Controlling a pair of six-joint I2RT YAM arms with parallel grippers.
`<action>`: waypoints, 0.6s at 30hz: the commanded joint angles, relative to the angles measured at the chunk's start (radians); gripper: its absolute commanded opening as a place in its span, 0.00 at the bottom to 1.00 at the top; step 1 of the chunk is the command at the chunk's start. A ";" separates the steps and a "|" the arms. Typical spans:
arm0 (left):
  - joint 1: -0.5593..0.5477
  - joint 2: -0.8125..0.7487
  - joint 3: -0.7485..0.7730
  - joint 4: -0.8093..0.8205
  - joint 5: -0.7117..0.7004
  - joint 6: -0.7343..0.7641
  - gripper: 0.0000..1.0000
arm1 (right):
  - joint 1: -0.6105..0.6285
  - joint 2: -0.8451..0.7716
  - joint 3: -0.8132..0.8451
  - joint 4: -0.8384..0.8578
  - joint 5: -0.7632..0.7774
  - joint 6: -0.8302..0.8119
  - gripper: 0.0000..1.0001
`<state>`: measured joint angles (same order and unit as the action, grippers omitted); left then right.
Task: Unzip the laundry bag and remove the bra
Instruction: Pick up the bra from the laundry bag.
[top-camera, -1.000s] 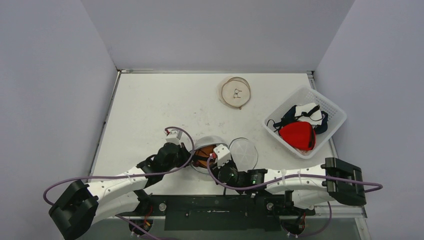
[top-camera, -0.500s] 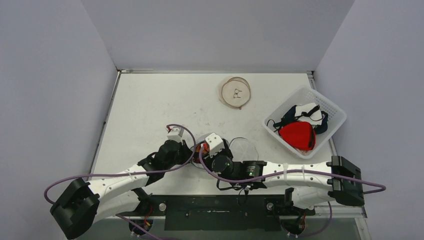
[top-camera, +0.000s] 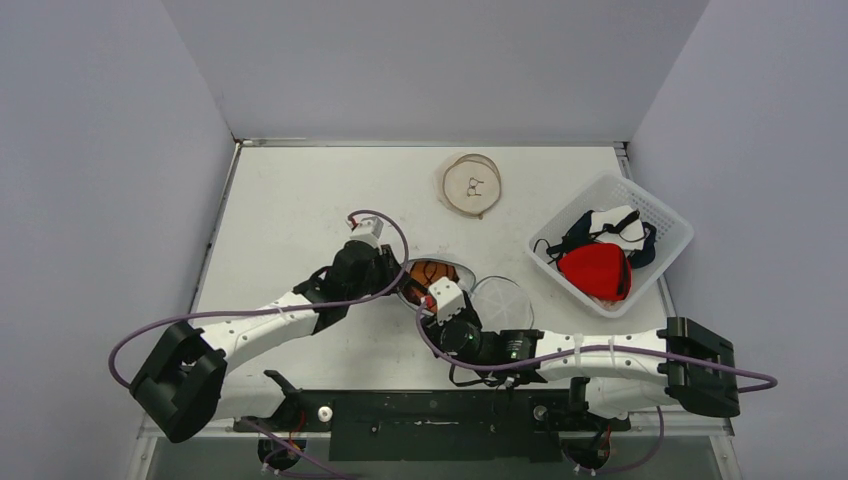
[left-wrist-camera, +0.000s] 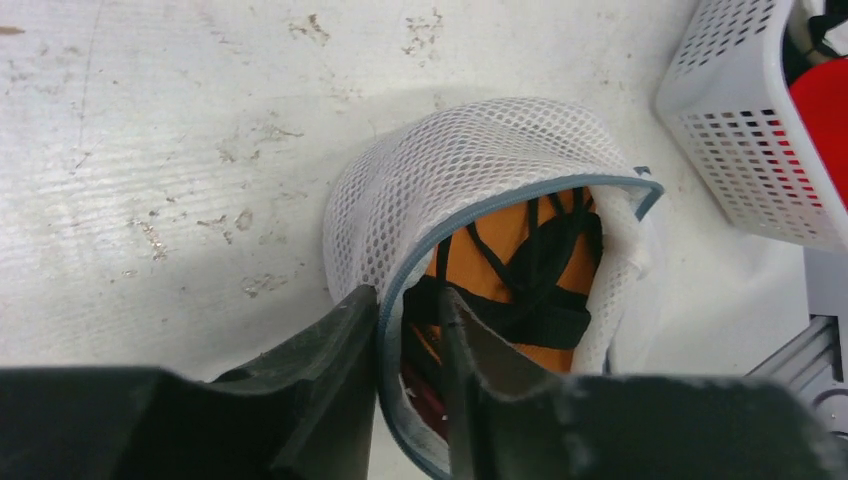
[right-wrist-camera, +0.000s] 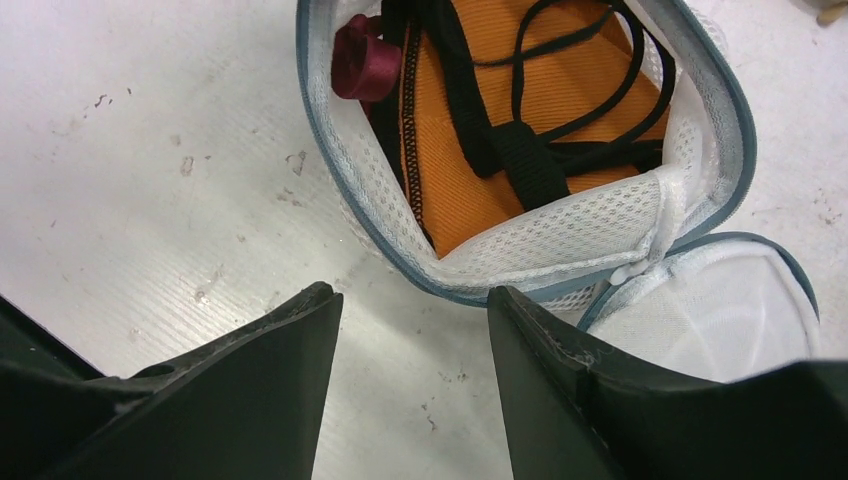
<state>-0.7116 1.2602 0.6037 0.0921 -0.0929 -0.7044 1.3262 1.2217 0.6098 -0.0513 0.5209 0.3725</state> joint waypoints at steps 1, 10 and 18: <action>0.011 -0.047 0.056 -0.062 0.077 -0.075 0.39 | -0.011 -0.006 0.000 0.101 0.006 0.064 0.56; -0.009 -0.277 -0.092 -0.158 0.085 -0.333 0.64 | -0.018 0.030 0.001 0.168 -0.014 0.074 0.56; -0.118 -0.326 -0.143 -0.186 -0.053 -0.499 0.62 | -0.009 0.012 0.014 0.170 -0.009 0.080 0.59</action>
<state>-0.7868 0.9463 0.4599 -0.0906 -0.0597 -1.0962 1.3151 1.2564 0.6044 0.0708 0.5083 0.4358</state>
